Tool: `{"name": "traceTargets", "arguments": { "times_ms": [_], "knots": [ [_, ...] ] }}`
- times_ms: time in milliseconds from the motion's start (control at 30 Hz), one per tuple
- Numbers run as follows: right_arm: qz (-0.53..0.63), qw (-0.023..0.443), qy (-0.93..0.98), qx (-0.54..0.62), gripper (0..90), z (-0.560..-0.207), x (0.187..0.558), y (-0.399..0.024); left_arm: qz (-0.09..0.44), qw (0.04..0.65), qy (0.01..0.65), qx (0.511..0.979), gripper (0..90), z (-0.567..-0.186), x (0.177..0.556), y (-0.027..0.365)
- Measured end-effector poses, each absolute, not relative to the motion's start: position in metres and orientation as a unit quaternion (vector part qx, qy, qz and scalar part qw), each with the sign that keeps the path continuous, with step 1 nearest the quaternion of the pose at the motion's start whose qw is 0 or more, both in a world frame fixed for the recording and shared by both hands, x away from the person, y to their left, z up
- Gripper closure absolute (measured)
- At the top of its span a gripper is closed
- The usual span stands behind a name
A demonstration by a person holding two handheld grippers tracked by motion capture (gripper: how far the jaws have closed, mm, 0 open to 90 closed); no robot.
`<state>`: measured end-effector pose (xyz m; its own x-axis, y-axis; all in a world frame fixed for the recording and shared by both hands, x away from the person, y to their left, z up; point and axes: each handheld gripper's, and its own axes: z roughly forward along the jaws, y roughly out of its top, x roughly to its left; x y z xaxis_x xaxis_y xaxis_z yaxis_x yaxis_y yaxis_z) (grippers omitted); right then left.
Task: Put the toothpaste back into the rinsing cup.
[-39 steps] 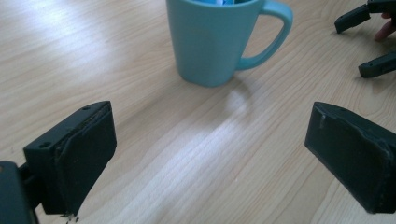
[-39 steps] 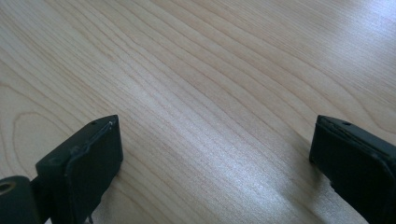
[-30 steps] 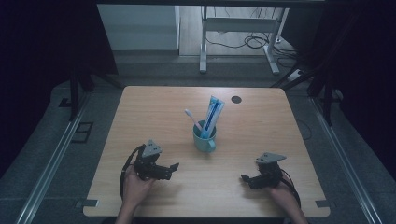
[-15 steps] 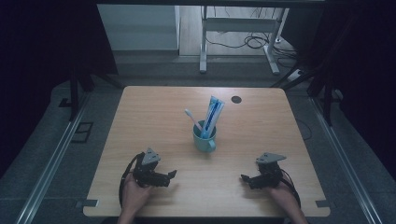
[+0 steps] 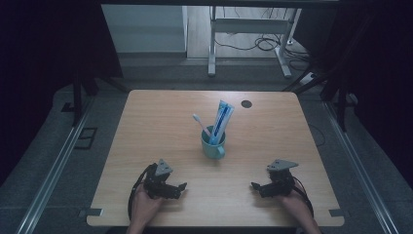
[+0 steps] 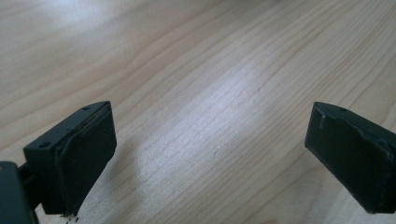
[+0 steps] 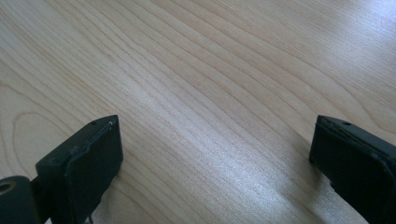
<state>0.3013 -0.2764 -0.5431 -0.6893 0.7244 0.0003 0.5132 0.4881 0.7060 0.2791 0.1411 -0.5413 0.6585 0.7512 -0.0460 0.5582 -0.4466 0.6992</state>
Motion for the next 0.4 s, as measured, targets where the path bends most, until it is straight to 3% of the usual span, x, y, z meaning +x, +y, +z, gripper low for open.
{"name": "traceTargets", "arguments": {
  "times_ms": [400],
  "knots": [
    [0.351,0.151,0.849,0.364,2.5,-0.5432,0.3013,-0.2764,0.135,0.329,0.391,0.849,0.4,-0.5452,0.2818,0.1380]
  ]
}}
